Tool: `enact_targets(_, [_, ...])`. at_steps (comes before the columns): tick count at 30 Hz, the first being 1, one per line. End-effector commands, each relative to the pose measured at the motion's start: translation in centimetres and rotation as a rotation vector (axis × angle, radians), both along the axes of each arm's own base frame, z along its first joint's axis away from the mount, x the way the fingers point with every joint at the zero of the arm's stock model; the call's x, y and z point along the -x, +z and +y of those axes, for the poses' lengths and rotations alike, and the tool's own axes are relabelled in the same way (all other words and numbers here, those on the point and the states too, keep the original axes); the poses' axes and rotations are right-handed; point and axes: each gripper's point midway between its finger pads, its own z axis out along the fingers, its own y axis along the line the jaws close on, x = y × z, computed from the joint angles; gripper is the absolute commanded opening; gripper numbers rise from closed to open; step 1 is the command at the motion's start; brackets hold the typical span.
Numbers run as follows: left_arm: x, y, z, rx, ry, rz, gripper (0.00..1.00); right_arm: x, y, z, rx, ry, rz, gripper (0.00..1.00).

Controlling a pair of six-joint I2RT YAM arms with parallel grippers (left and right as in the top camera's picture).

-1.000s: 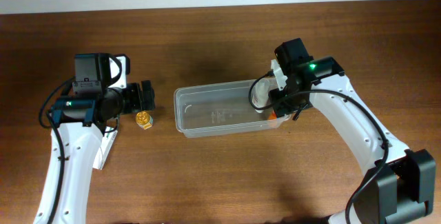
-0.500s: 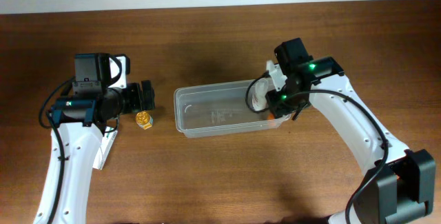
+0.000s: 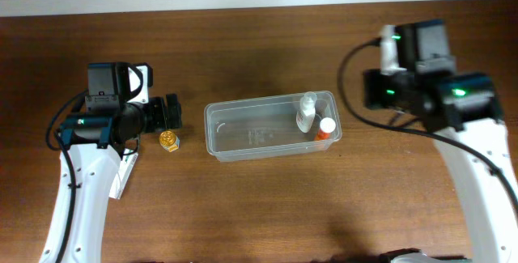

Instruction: Pack container

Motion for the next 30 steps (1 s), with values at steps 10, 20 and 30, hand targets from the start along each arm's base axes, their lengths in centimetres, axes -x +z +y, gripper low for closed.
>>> enact_targets(10, [-1.1, 0.7, 0.6, -0.033, 0.025, -0.032, 0.99, 1.7, -2.5, -5.4, -0.088, -0.222, 0.131, 0.61])
enact_targets(20, [-3.4, -1.2, 4.2, -0.019, 0.128, -0.011, 0.99, 1.3, -3.4, -5.1, -0.104, -0.215, 0.161, 0.63])
enact_targets(30, [-7.2, -8.5, 5.4, -0.024, 0.132, 0.162, 0.99, 1.3, -3.4, -5.2, -0.103, -0.215, 0.162, 0.63])
